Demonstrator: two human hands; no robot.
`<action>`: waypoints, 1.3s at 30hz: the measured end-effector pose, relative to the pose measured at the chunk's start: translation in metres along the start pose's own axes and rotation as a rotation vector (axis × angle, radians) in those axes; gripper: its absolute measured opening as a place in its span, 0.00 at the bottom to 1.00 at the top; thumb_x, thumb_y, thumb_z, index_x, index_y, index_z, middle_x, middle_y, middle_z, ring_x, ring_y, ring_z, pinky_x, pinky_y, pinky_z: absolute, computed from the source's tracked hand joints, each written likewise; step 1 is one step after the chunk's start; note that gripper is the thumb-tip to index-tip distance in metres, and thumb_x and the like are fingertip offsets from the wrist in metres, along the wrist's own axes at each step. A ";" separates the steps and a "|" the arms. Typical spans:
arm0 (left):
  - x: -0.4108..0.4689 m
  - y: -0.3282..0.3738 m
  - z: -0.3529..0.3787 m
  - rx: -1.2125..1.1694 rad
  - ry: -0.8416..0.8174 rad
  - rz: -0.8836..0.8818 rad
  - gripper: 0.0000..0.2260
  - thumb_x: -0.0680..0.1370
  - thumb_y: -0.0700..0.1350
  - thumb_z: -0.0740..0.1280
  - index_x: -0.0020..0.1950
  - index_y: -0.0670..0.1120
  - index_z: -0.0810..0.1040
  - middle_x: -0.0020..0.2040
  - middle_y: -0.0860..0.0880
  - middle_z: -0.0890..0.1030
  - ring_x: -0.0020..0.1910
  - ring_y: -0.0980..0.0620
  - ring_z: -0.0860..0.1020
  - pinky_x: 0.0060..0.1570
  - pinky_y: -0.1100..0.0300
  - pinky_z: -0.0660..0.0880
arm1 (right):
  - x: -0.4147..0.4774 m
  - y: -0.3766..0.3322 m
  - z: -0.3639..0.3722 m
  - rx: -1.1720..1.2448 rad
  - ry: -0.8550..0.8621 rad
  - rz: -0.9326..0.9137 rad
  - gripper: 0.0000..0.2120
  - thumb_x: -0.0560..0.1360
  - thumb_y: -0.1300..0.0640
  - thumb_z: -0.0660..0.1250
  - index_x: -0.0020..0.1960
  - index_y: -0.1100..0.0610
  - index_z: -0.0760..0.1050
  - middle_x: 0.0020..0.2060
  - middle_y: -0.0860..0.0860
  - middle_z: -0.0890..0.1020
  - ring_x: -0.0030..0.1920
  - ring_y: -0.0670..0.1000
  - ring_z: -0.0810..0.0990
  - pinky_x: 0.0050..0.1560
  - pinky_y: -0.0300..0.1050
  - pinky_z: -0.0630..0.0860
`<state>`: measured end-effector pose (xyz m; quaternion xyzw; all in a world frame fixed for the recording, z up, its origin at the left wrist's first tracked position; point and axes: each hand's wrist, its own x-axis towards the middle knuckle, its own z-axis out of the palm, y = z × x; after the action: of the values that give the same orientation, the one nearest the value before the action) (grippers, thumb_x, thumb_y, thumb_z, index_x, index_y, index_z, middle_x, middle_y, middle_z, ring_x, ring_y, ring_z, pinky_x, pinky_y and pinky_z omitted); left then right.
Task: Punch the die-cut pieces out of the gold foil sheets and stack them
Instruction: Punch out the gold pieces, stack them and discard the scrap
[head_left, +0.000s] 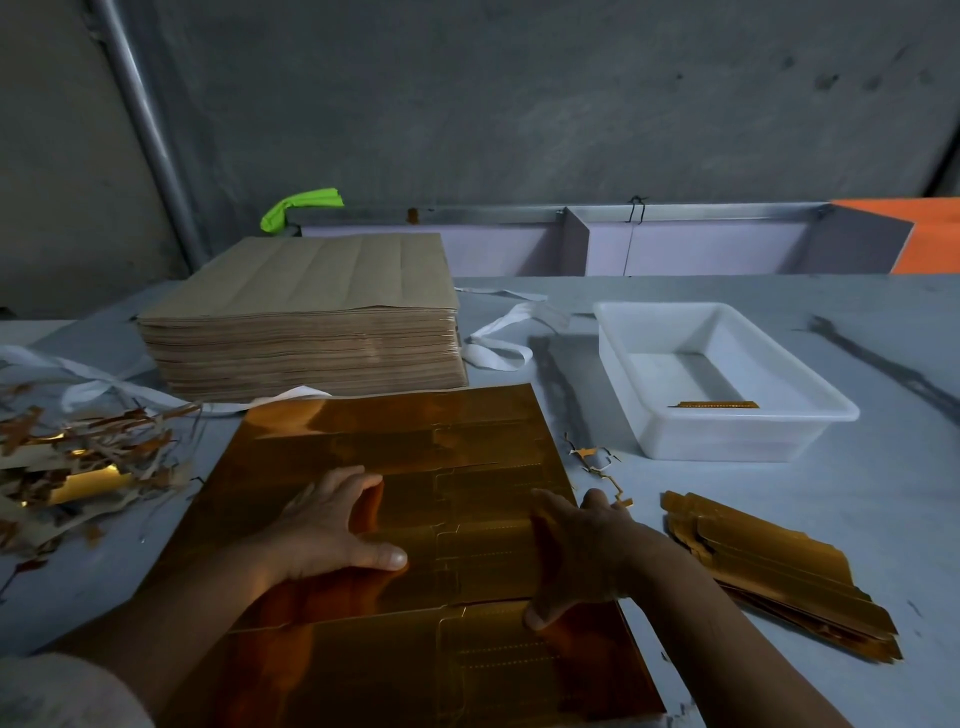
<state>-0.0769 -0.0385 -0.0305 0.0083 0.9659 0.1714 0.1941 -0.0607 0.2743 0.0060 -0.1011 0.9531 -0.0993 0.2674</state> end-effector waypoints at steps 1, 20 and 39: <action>0.000 0.000 0.000 -0.002 0.000 -0.004 0.55 0.57 0.77 0.69 0.78 0.63 0.48 0.79 0.58 0.44 0.77 0.43 0.48 0.70 0.42 0.59 | 0.000 0.000 0.000 0.000 0.000 0.000 0.59 0.62 0.38 0.79 0.78 0.35 0.41 0.77 0.56 0.53 0.76 0.68 0.52 0.71 0.68 0.64; -0.001 0.012 -0.011 0.026 -0.046 -0.034 0.53 0.60 0.72 0.73 0.77 0.61 0.50 0.78 0.54 0.47 0.76 0.43 0.52 0.67 0.44 0.67 | -0.002 -0.006 -0.003 -0.023 -0.021 0.016 0.55 0.62 0.38 0.79 0.78 0.38 0.49 0.76 0.56 0.55 0.76 0.67 0.53 0.69 0.68 0.64; 0.002 0.028 -0.024 -0.032 -0.096 -0.110 0.56 0.54 0.68 0.79 0.75 0.59 0.55 0.74 0.51 0.55 0.71 0.42 0.60 0.58 0.44 0.76 | -0.020 -0.034 0.010 -0.126 0.237 -0.041 0.30 0.78 0.50 0.68 0.76 0.49 0.61 0.74 0.57 0.60 0.72 0.61 0.61 0.70 0.57 0.64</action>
<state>-0.0892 -0.0199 -0.0011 -0.0394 0.9516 0.1752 0.2495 -0.0339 0.2450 0.0158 -0.1248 0.9801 -0.0558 0.1438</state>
